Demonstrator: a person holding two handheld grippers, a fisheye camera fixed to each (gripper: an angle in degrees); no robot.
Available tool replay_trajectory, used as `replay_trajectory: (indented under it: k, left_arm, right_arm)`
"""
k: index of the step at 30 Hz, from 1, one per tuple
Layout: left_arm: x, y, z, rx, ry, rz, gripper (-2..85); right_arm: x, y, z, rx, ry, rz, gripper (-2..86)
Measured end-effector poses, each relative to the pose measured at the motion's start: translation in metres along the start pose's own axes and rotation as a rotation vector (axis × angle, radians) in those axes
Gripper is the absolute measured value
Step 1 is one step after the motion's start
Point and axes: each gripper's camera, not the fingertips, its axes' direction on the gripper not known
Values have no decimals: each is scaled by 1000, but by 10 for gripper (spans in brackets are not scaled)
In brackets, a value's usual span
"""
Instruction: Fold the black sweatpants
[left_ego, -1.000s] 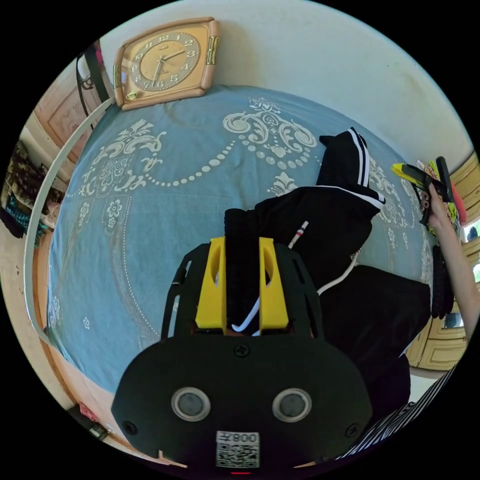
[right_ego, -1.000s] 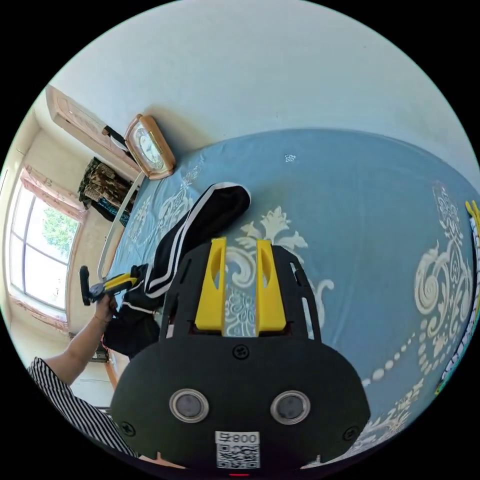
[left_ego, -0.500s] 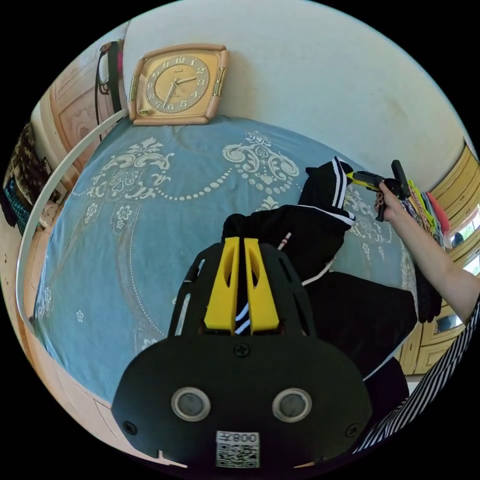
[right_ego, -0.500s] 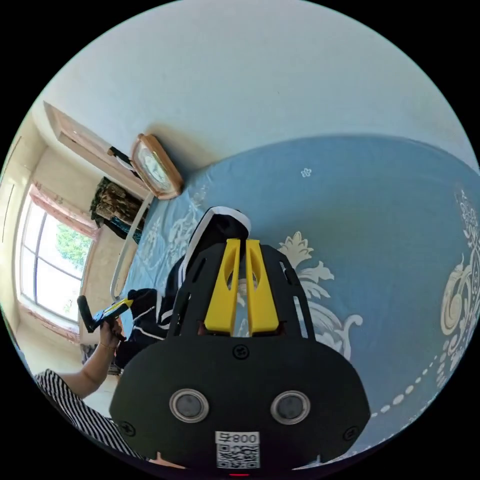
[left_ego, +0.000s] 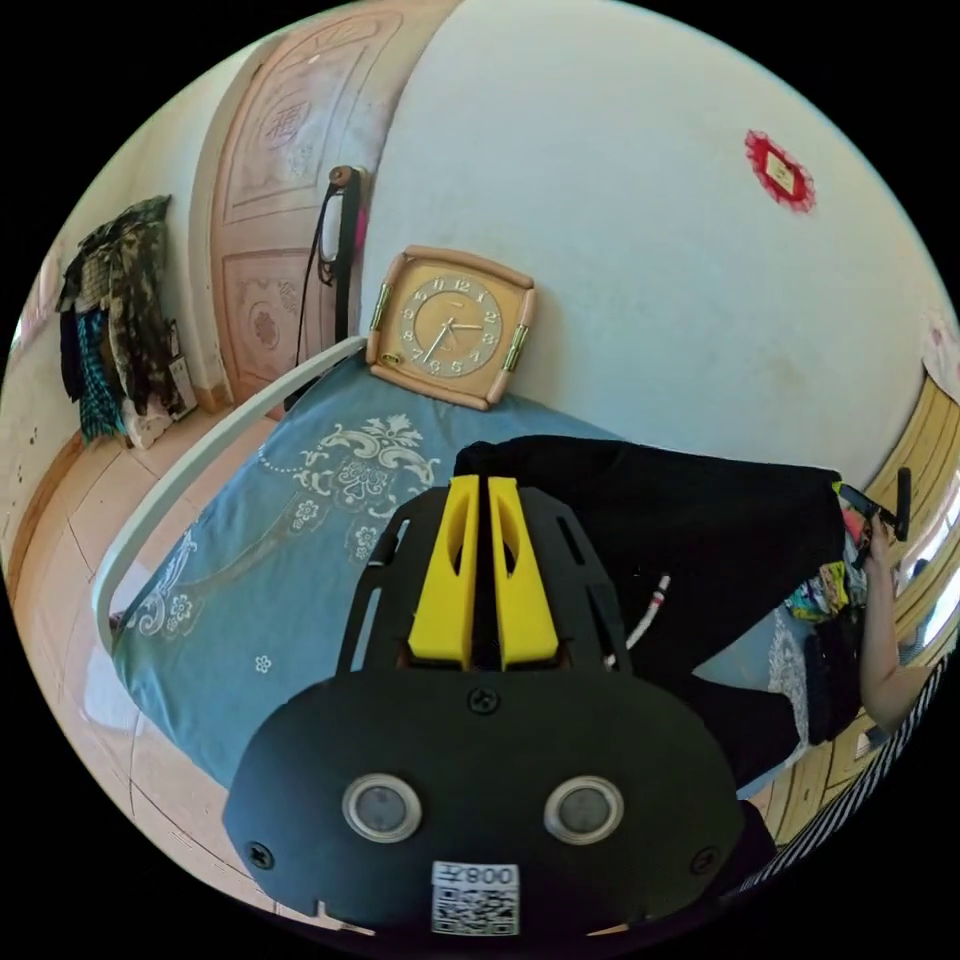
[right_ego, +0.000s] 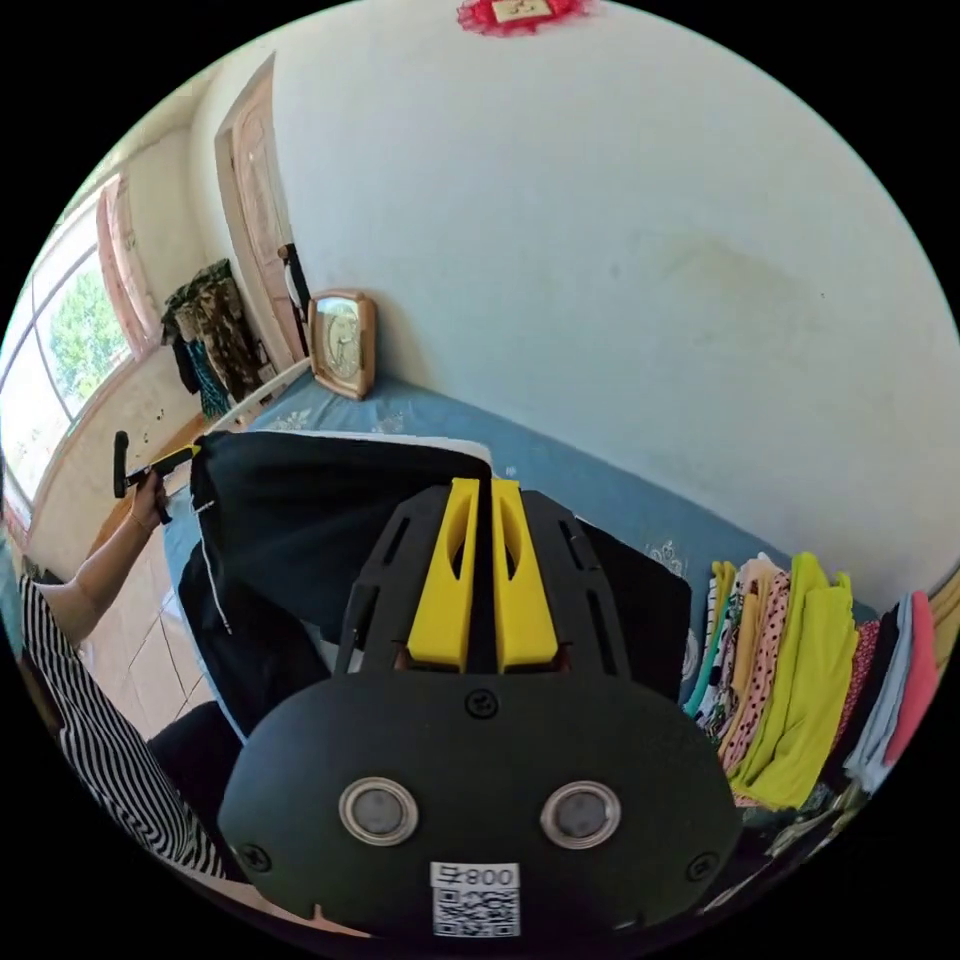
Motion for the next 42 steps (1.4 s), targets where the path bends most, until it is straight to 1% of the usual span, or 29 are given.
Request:
replay_trajectory:
  k: [1, 2, 3, 4, 5, 6, 8, 11, 13, 14, 16, 17, 19, 20, 21, 25, 27, 30, 32, 34, 35, 36, 38, 39, 41, 42]
  left_arm:
    - [4, -3, 23, -70, -46, 11, 27]
    - [6, -4, 35, -104, -67, 14, 28]
    - [11, -4, 56, -177, -102, 19, 31]
    - [18, -2, 71, -217, -141, 22, 35]
    - [21, -2, 76, -223, -151, 24, 37]
    - [29, 0, 80, -215, -165, 20, 44]
    - [42, 2, 79, -170, -129, 47, 55]
    - [67, 5, 75, -97, 19, 87, 72]
    - [105, 6, 82, -55, 213, 180, 81]
    - [119, 5, 86, -57, 256, 210, 83]
    - [182, 4, 113, -113, 418, 350, 86]
    - [200, 5, 121, -129, 448, 388, 86]
    - [274, 9, 152, -176, 528, 526, 87]
    - [292, 9, 160, -184, 545, 555, 87]
    - [327, 11, 177, -216, 582, 605, 87]
    - [436, 16, 223, -307, 725, 701, 92]
    - [479, 24, 235, -334, 768, 769, 96]
    - [545, 48, 244, -356, 777, 910, 102]
    - [577, 66, 248, -356, 725, 1013, 102]
    - [605, 91, 260, -397, 600, 1111, 92]
    - [609, 96, 262, -399, 566, 1124, 83]
    - [610, 101, 259, -338, 554, 1121, 66]
    - [611, 105, 256, -330, 541, 1101, 39]
    - [609, 107, 254, -323, 564, 1075, 34]
    - [604, 108, 245, -291, 623, 1033, 28]
    - [601, 110, 235, -244, 650, 1020, 26]
  right_arm:
    - [12, -12, 31, -113, -10, 22, 38]
    - [26, -18, 65, -248, -23, 66, 48]
    - [33, -20, 80, -318, -23, 93, 50]
    - [45, -18, 105, -428, 10, 136, 53]
    - [56, -11, 118, -470, 73, 184, 48]
    - [61, -8, 120, -470, 101, 217, 45]
    - [79, 11, 113, -399, 85, 274, 49]
    - [107, 47, 96, -302, 51, 384, 62]
    - [125, 73, 92, -272, 22, 471, 70]
    - [134, 88, 93, -273, -9, 515, 77]
    - [146, 106, 98, -262, -56, 581, 83]
    - [151, 114, 102, -258, -68, 610, 86]
    - [155, 120, 108, -268, -50, 621, 89]
    - [156, 122, 113, -283, -34, 620, 90]
    - [157, 123, 116, -287, -31, 622, 89]
    - [159, 123, 110, -207, 41, 574, 80]
    - [161, 120, 106, -159, 89, 539, 80]
    - [171, 112, 113, -136, 43, 499, 84]
    - [177, 108, 128, -159, 57, 475, 85]
    - [181, 108, 143, -205, 53, 471, 83]
    - [183, 110, 151, -227, 48, 472, 79]
    - [184, 112, 152, -214, 47, 473, 77]
    - [185, 118, 153, -188, -7, 456, 48]
    - [185, 119, 152, -187, -4, 450, 41]
    - [179, 122, 132, -80, 3, 417, 20]
    - [178, 122, 125, -44, 1, 404, 18]
